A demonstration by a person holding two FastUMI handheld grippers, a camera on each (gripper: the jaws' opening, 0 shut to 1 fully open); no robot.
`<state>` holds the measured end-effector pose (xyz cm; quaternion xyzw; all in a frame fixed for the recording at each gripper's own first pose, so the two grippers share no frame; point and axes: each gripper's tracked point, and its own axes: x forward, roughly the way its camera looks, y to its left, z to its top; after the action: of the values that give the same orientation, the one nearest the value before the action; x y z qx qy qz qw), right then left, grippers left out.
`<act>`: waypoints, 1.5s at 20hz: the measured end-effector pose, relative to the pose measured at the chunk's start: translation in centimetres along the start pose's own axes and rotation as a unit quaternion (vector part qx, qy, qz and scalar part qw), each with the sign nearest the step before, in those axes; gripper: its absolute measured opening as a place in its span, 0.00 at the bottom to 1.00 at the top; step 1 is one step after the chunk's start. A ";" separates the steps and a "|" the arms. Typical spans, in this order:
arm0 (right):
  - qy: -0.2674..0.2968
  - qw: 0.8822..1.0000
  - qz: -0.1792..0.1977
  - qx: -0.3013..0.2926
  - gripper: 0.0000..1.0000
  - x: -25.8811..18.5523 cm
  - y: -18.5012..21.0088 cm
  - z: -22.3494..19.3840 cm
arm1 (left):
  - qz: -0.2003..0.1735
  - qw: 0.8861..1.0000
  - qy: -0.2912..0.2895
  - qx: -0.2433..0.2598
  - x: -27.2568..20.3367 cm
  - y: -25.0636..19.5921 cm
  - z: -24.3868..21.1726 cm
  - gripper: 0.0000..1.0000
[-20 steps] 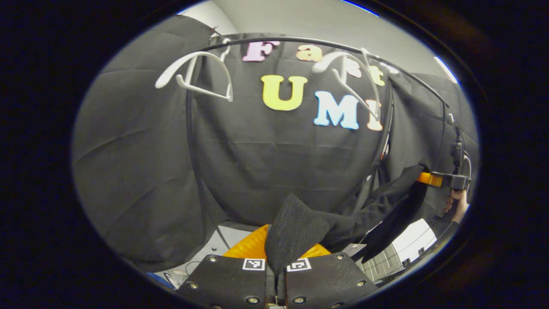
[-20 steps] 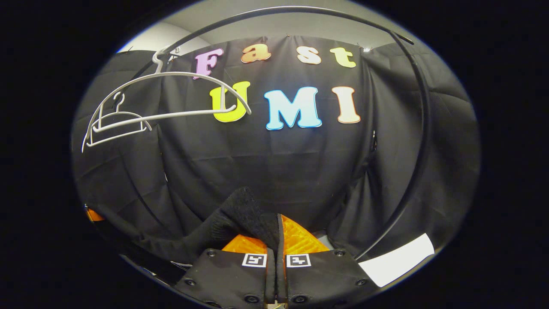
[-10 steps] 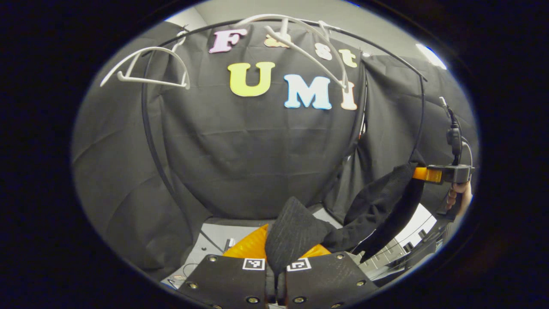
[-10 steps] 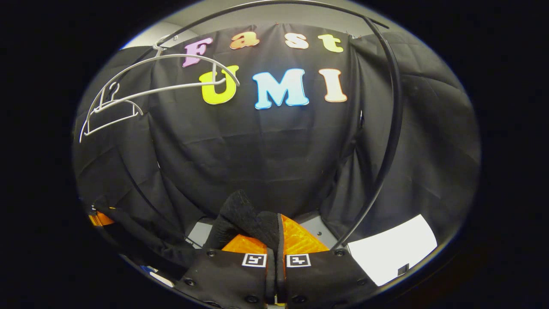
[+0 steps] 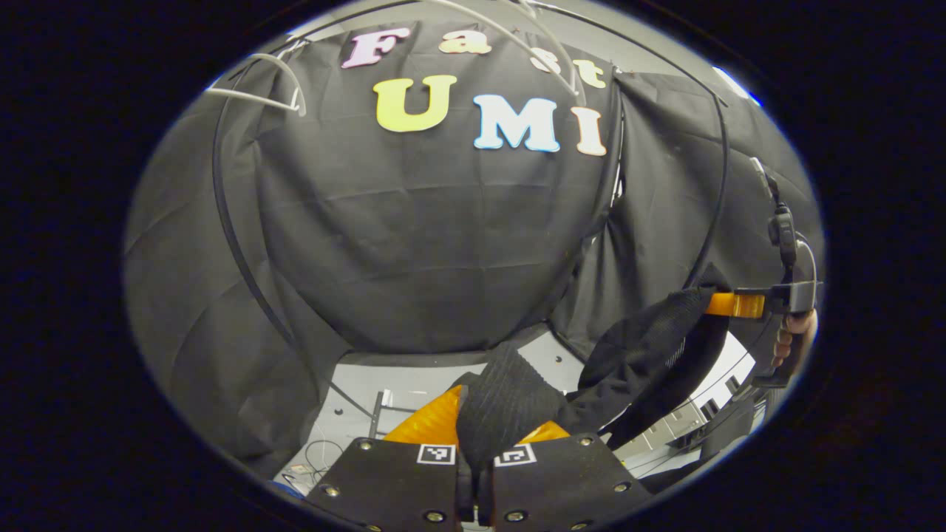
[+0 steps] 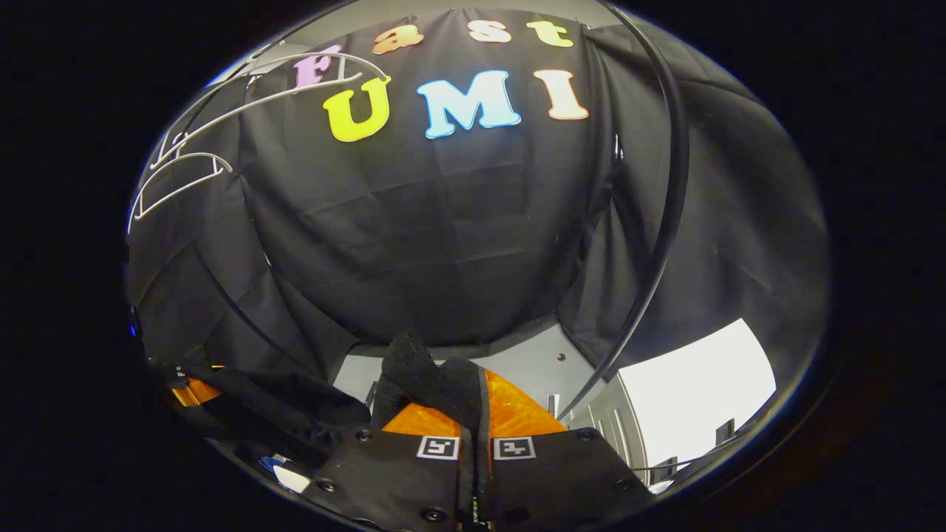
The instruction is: Grasp the clothes on the hanger with both hands and then place them into the laundry hamper below.
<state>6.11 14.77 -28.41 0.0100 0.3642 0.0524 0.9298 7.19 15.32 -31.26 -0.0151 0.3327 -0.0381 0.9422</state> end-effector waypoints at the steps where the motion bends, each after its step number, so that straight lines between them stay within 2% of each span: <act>1: 0.010 1.000 -0.001 0.003 0.03 0.5 -0.2 -0.8 | 0.001 1.000 0.006 -0.004 0.6 -0.1 -0.6 0.02; 4: 0.034 0.999 -0.006 0.007 0.03 2.1 -0.5 -2.8 | 0.003 1.000 0.026 -0.003 2.0 0.0 -1.8 0.02; 11: 0.091 0.995 -0.015 0.033 0.03 4.8 -0.5 -8.0 | -0.012 0.997 0.075 0.019 6.9 -0.1 -7.9 0.03; 19: 0.128 0.991 -0.032 0.035 0.04 7.0 -0.8 -12.3 | -0.029 0.992 0.114 0.036 10.3 -1.5 -13.1 0.04; 25: 0.155 0.987 -0.029 0.032 0.05 7.0 -0.5 -14.6 | -0.026 0.993 0.115 0.020 11.4 -1.2 -14.0 0.05; 28: 0.162 0.986 -0.026 0.020 0.12 6.9 -0.4 -14.9 | -0.019 0.993 0.116 0.012 11.7 -0.8 -14.1 0.05; 30: 0.168 0.985 -0.024 0.015 0.09 6.9 -0.3 -15.5 | -0.015 0.993 0.116 0.010 11.7 -0.7 -14.1 0.07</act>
<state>0.65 14.86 -44.42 0.0060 0.5165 0.0252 0.8559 7.38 13.67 -49.57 -0.0058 0.4392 -0.0570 0.8966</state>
